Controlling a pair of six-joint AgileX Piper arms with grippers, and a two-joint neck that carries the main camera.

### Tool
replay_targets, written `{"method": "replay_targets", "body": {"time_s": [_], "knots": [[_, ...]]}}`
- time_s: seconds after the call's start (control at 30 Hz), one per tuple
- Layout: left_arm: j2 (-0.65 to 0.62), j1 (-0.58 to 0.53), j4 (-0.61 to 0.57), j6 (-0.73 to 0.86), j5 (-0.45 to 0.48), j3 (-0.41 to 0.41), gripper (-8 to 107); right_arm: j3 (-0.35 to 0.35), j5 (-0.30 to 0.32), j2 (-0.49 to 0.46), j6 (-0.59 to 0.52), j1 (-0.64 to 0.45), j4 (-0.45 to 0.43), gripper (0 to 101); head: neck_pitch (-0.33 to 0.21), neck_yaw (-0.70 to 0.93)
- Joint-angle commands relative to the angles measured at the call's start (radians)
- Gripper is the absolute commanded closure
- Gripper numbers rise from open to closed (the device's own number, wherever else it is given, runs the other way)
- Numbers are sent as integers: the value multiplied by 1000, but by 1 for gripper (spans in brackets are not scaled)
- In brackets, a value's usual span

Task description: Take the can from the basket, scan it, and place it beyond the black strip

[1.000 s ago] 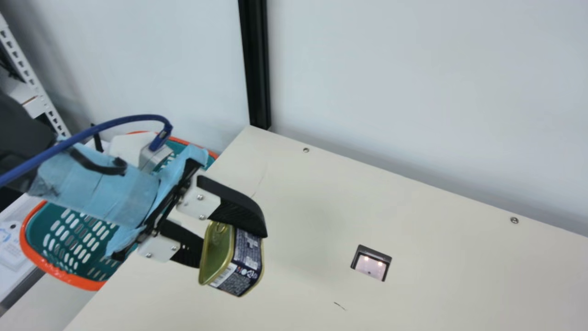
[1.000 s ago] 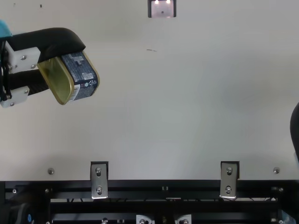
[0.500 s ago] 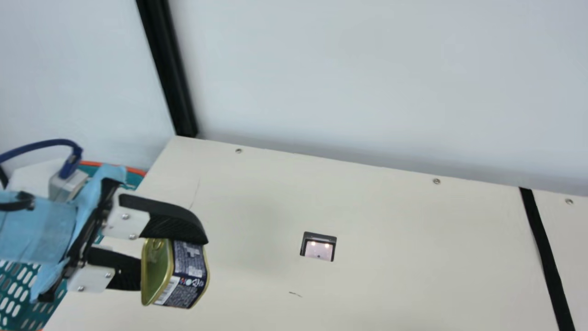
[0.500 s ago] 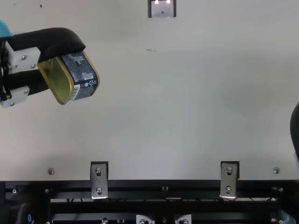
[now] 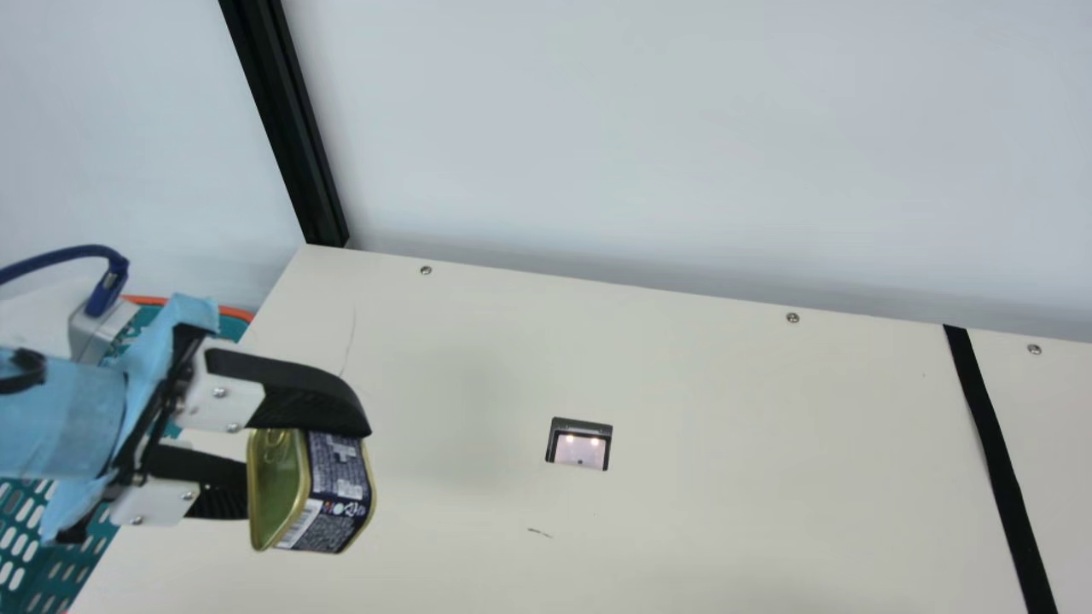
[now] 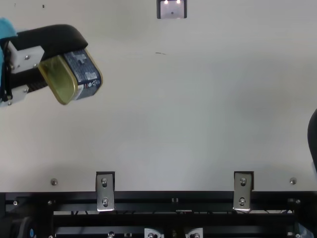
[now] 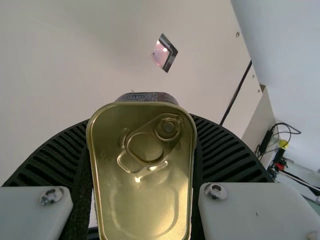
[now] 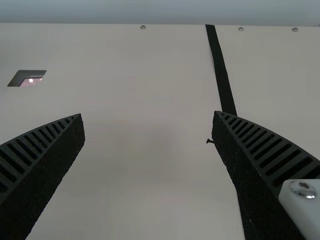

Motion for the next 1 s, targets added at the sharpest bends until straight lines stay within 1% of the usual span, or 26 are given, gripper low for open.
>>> {"method": "replay_targets", "body": {"time_s": [0.0, 0.23, 0.4, 0.57, 0.77, 0.97], "knots": [[1, -38, 30, -4, -62, -13, 89, 0, 0, 0, 0, 0, 0, 0, -1, -10], [25, -212, 151, -17, -236, -72, 89, 0, 0, 0, 0, 0, 1, 0, -1, -10], [63, -342, 277, -38, -355, -112, 89, 0, 0, 0, 0, 0, 1, 0, -1, -10], [114, -446, 381, -76, -443, -137, 89, 0, 0, 0, 0, 0, 1, 0, -1, -10], [181, -532, 437, -107, -539, -143, 89, 0, 0, 0, 0, 0, 1, 0, -1, -10], [244, -584, 458, -107, -660, -125, 89, 0, 0, 0, 0, 0, 1, 0, -1, -10]]}}
